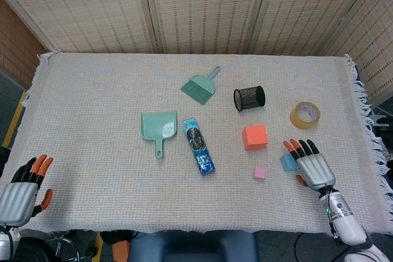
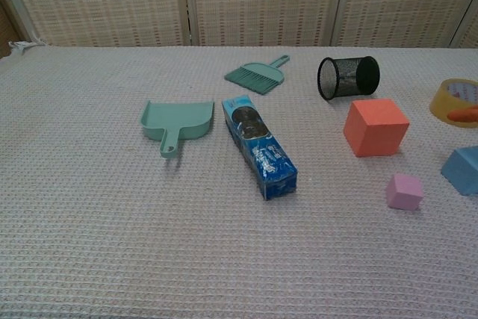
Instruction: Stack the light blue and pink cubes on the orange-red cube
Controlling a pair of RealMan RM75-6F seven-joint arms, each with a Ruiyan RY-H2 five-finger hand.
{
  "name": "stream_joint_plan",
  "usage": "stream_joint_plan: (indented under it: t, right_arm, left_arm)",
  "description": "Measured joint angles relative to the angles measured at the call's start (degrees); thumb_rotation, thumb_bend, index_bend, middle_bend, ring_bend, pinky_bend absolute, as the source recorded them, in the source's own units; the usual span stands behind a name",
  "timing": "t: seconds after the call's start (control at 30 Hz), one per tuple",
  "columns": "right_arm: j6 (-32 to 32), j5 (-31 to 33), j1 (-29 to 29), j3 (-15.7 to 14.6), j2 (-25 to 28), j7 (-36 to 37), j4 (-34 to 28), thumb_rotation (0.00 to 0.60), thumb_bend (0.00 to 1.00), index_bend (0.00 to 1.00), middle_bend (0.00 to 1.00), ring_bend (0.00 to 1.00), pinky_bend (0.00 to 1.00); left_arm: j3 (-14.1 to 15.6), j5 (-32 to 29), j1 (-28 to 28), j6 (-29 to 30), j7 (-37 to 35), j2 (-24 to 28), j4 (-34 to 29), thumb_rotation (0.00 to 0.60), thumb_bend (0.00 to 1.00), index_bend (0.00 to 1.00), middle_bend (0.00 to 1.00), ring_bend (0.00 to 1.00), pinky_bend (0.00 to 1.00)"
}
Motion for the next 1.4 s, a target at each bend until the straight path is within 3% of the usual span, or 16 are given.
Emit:
stream_joint_plan:
  t: [0.27, 0.57, 0.87, 1.13, 1.4]
  right_arm:
    - [-1.65, 2.25, 1.51, 0.44, -2.80, 0.19, 3.63, 0.600, 0.19, 0.12, 0.00, 0.00, 0.06]
    - [-1.54, 4.39, 3.02, 1.30, -8.75, 2.65, 11.55, 0.600, 0.19, 0.33, 0.00, 0.00, 0.09]
    - [0.69, 4.16, 3.38, 1.77, -10.73, 5.77, 14.24, 0.600, 0.19, 0.48, 0.02, 0.00, 0.13]
    - [0.26, 3.89, 4.23, 2.48, -6.48, 8.05, 9.04, 0.600, 0.19, 0.49, 0.02, 0.00, 0.13]
    - [-1.50, 4.94, 6.45, 4.37, 2.20, 7.51, -2.05, 0.600, 0.19, 0.50, 0.02, 0.00, 0.13]
  left_arm:
    - [-0.30, -1.14, -0.38, -0.91, 0.30, -0.11, 0.07, 0.600, 0.47, 0.00, 0.00, 0.00, 0.15]
    - [-0.93, -3.17, -0.85, -2.02, 0.28, 0.02, 0.21, 0.600, 0.47, 0.00, 0.00, 0.00, 0.15]
    - [-1.13, -4.03, -1.17, -2.58, 0.06, 0.09, 0.40, 0.600, 0.47, 0.00, 0.00, 0.00, 0.15]
    - [-1.31, -4.77, -1.37, -2.97, -0.42, 0.23, 0.54, 0.600, 0.47, 0.00, 0.00, 0.00, 0.15]
    - [-1.41, -5.40, -1.73, -3.69, -0.44, 0.31, 0.52, 0.600, 0.47, 0.00, 0.00, 0.00, 0.15]
